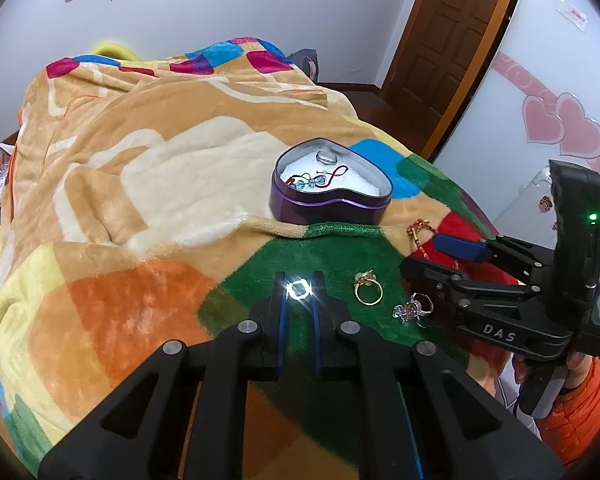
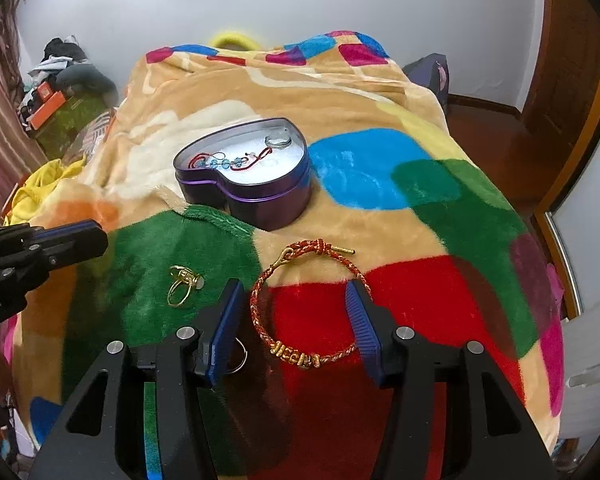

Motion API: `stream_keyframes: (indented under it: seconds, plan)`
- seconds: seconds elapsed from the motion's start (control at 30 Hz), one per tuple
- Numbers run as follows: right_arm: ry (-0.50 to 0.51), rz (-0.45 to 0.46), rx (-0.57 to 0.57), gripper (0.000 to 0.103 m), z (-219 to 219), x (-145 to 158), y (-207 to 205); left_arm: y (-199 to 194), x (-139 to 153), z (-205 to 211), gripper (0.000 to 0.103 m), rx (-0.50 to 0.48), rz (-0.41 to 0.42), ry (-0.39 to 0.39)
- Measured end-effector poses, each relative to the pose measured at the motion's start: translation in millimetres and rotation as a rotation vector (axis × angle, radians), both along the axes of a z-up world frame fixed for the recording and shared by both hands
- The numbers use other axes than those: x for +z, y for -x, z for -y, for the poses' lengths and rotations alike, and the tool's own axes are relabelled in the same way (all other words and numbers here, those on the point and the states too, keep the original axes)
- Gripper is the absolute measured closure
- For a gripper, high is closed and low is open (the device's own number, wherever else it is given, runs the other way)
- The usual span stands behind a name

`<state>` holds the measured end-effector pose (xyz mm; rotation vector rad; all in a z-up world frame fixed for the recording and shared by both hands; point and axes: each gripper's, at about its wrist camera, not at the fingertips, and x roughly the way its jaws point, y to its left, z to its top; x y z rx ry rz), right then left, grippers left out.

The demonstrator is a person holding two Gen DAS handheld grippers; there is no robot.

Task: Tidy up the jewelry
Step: 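Grasp the small silver ring with the left tool while the right tool grasps the red-gold bracelet, then carry the ring and bracelet into the heart tin and open both tools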

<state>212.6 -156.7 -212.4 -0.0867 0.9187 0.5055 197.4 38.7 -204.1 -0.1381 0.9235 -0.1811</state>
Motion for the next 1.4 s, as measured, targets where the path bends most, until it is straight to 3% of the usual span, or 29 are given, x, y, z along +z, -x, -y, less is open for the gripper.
stream_keyframes:
  seconds: [0.23, 0.43, 0.57, 0.63, 0.8, 0.87, 1.07, 1.4]
  plan:
    - [-0.024, 0.029, -0.041, 0.054, 16.5, 11.5, 0.4, -1.6, -5.8, 1.8, 0.094, -0.008, -0.012, 0.0]
    - [-0.019, -0.019, -0.051, 0.054, 22.5, -0.3, -8.5, -3.8, -6.8, 3.0, 0.094, -0.01, -0.015, 0.007]
    - [-0.012, 0.018, -0.056, 0.054, 21.1, 0.4, -3.4, -4.4, -6.9, 4.1, 0.094, -0.012, -0.016, 0.002]
    - [-0.011, 0.025, -0.057, 0.06, 22.0, -0.8, -3.2, -4.3, -7.1, 4.0, 0.094, -0.012, -0.018, 0.004]
    - [-0.048, 0.011, -0.084, 0.091, 35.7, -3.0, -7.2, -3.5, -7.1, 4.3, 0.094, -0.011, -0.018, 0.003]
    - [-0.075, -0.001, -0.095, 0.095, 41.7, -2.7, -9.5, -3.7, -7.3, 4.2, 0.094, -0.011, -0.017, 0.003]
    - [-0.082, 0.036, -0.096, 0.097, 42.8, 7.2, -4.7, -2.7, -1.4, 7.2, 0.094, -0.016, -0.003, -0.005]
    - [-0.111, 0.17, -0.034, 0.097, 26.5, 52.1, -6.9, -15.1, 29.5, 4.6, 0.094, -0.014, 0.071, -0.027]
